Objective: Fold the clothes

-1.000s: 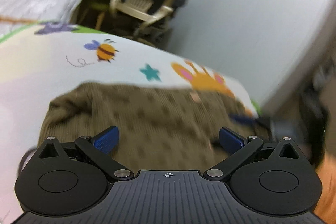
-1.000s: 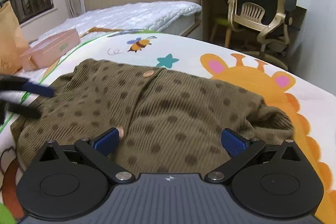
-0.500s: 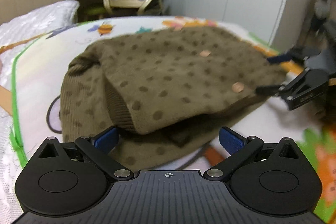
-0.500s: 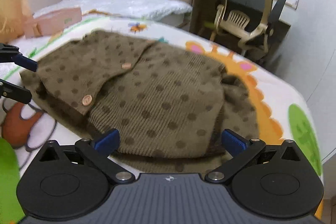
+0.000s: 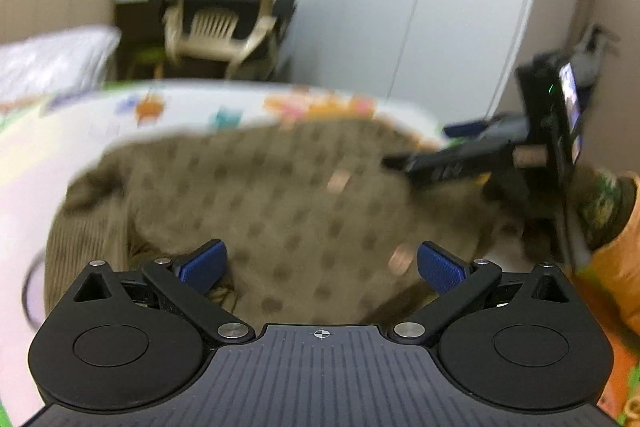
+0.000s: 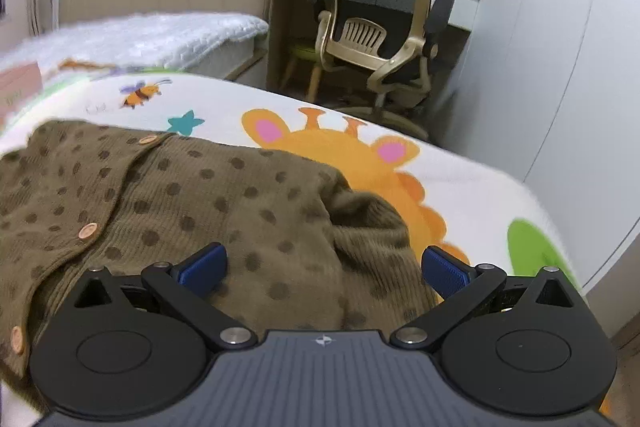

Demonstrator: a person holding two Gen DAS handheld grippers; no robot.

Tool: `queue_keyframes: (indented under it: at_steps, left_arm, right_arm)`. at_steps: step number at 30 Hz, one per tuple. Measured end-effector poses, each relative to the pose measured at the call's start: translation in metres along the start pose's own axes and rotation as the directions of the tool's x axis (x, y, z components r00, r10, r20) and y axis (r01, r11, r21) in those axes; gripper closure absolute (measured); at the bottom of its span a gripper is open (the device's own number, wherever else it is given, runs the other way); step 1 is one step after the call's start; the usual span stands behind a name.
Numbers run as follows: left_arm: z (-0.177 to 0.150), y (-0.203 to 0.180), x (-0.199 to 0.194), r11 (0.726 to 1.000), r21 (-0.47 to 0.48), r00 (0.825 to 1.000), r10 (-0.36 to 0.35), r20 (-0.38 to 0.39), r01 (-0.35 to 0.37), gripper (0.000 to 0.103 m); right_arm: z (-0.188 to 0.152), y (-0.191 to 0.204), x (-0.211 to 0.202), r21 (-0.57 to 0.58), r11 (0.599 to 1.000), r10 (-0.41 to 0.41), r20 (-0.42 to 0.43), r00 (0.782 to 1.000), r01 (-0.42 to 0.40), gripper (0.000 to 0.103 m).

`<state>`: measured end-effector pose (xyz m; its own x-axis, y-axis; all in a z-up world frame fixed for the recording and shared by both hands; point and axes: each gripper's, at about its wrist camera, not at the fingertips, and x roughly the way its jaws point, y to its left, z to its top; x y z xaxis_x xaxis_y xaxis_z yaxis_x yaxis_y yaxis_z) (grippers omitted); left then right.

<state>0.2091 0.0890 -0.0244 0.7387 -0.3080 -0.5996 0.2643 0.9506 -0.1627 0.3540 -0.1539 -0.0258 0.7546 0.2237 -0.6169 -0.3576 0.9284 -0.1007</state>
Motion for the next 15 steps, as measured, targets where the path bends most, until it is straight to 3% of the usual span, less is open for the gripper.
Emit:
queue_keyframes:
  at_steps: [4,8,11,15]
  left_arm:
    - [-0.019,0.008,-0.018,0.999,0.042,0.999,0.035,-0.03,-0.034,0.0]
    - [-0.029,0.036,-0.053,0.992,-0.124,1.0,0.004,-0.001,-0.004,0.0]
    - [-0.028,0.057,-0.07,0.974,-0.204,0.992,0.113,0.065,-0.097,0.0]
    - [-0.025,0.08,-0.059,0.937,-0.25,0.963,0.264,0.048,-0.244,0.0]
  right_arm:
    - [-0.018,-0.019,-0.011,-0.023,0.997,-0.068,-0.008,0.998,0.068,0.0]
    - [-0.032,-0.027,-0.02,-0.027,0.998,-0.06,-0.011,0.998,0.06,0.0]
    - [-0.03,-0.023,-0.018,-0.033,0.997,-0.067,-0.015,0.998,0.067,0.0]
    - [-0.03,-0.02,-0.017,-0.016,0.997,-0.078,-0.022,0.997,0.078,0.0]
